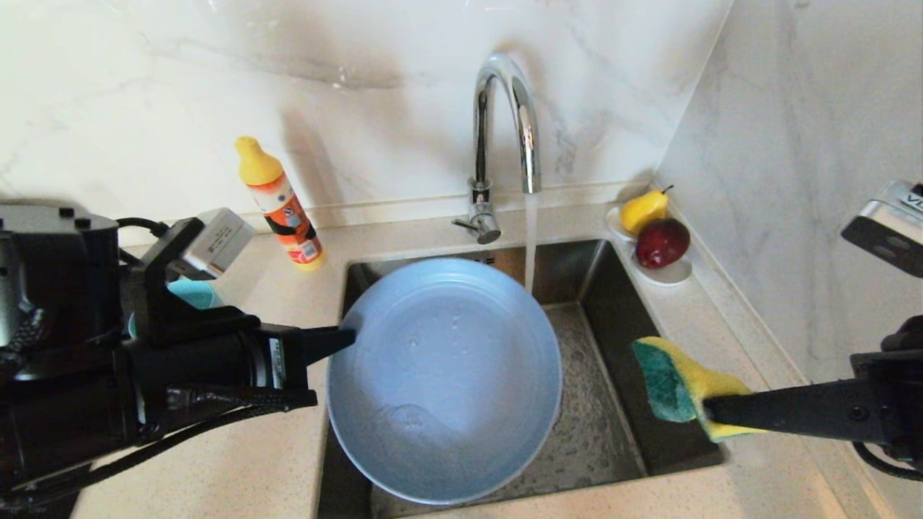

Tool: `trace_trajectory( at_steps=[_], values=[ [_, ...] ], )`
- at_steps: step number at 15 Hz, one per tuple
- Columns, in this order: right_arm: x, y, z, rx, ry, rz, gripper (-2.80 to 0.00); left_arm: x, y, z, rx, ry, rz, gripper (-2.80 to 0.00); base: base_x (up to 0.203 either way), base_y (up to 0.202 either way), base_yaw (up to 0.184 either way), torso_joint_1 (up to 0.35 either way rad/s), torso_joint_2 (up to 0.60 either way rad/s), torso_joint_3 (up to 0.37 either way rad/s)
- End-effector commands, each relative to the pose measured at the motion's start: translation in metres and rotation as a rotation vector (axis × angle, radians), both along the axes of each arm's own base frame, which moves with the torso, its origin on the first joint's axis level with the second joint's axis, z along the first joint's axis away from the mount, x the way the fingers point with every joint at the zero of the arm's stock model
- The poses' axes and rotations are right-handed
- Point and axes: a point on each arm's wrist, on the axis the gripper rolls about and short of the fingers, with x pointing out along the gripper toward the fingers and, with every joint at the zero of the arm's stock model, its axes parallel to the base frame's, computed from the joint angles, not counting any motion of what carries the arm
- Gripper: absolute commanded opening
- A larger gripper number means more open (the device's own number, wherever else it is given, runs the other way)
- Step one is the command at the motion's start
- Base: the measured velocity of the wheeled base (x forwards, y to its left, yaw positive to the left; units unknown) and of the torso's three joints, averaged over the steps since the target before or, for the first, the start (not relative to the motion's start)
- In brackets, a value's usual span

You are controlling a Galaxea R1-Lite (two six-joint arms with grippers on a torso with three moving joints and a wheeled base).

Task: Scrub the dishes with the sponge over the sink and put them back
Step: Wipe the plate

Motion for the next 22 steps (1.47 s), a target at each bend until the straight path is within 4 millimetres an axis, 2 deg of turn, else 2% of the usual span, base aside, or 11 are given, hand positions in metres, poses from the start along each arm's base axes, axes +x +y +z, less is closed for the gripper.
trace_trajectory(
  at_steps=[1,7,9,14,16,22],
  values=[
    [0.014,0.018,-0.004,-0.021,0.033,0.039,-2.80,0.004,-0.008,-0.016,0.018,0.004,-0.009,-2.80,0.000,0.000,0.000,0.000,0.00,0.000],
    [0.028,0.063,-0.002,-0.045,0.055,0.162,-2.80,0.011,-0.033,-0.039,0.023,-0.062,0.004,-2.80,0.000,0.000,0.000,0.000,0.00,0.000],
    [0.038,0.077,-0.011,-0.073,0.086,0.174,-2.80,0.010,-0.040,-0.039,0.021,-0.092,0.008,-2.80,0.000,0.000,0.000,0.000,0.00,0.000],
    [0.053,0.101,-0.013,-0.084,0.089,0.197,-2.80,0.012,-0.042,-0.037,0.023,-0.108,0.000,-2.80,0.000,0.000,0.000,0.000,0.00,0.000],
    [0.063,0.112,-0.019,-0.100,0.103,0.197,-2.80,0.012,-0.042,-0.036,0.016,-0.111,0.003,-2.80,0.000,0.000,0.000,0.000,0.00,0.000],
    [0.077,0.143,-0.042,-0.171,0.138,0.200,-2.80,0.014,-0.044,-0.029,-0.001,-0.129,0.006,-2.80,0.000,0.000,0.000,0.000,0.00,0.000]
  ],
)
